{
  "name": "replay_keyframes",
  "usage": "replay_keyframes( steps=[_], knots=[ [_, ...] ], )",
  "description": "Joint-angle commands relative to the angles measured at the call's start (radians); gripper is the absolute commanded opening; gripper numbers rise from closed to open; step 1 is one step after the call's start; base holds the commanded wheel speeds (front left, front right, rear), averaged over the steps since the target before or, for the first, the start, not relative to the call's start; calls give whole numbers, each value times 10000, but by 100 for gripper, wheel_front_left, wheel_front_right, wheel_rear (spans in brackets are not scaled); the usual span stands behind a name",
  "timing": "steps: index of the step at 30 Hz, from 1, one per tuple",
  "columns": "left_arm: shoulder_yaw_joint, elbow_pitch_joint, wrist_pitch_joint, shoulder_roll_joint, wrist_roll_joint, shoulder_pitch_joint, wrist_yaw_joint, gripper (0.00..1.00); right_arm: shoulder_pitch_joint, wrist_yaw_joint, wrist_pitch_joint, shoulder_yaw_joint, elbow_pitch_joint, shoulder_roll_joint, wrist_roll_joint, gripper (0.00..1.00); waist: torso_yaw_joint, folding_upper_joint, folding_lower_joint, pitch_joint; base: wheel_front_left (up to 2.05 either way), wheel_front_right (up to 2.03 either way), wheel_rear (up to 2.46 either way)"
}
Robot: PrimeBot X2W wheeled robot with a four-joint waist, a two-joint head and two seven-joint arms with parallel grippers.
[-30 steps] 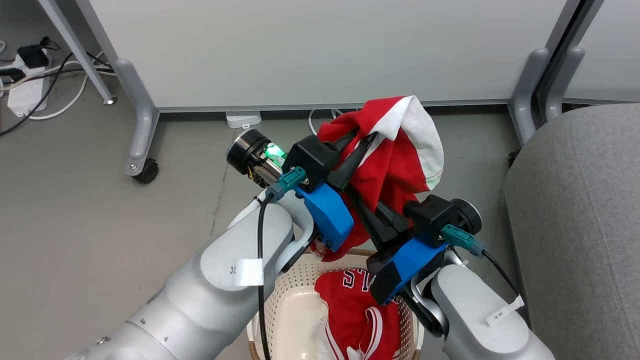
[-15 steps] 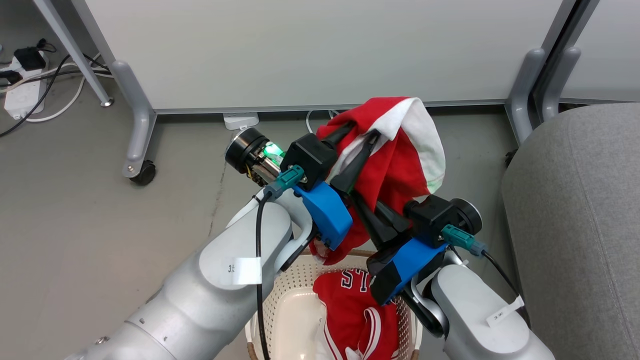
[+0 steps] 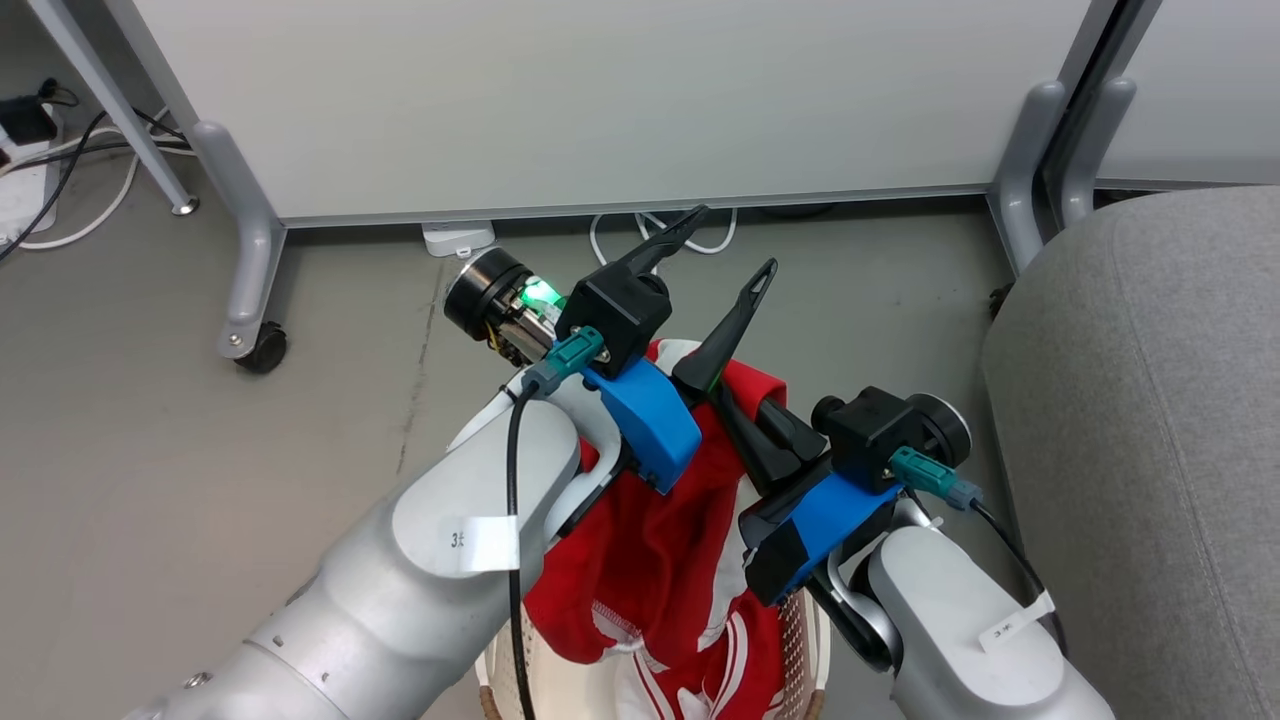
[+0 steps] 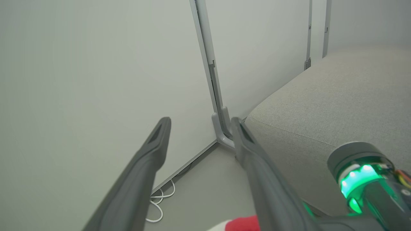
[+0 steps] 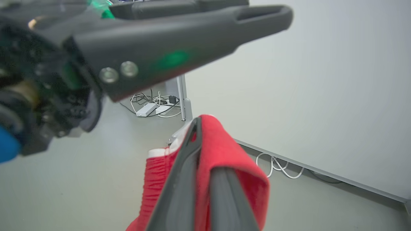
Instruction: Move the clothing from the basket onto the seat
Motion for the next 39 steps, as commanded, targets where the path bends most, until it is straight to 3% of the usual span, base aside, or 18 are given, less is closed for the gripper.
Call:
replay_keyframes(
  steps=[1,13,39],
  knots=[
    [5,-32,-51,50,10,-9,30,100,113,5,-38,-79,-87,-36,-98,0,-83,0,0,51,0,0,0],
    [21,-292,-51,212,140,99,115,100,230,5,-38,-920,-364,-36,-433,0,-1095,0,0,438,0,0,0],
    [-794,-1235,201,352,601,236,89,100,1059,5,-38,-4531,-1978,-27,-1573,0,-4067,0,0,1637,0,0,0]
  ],
)
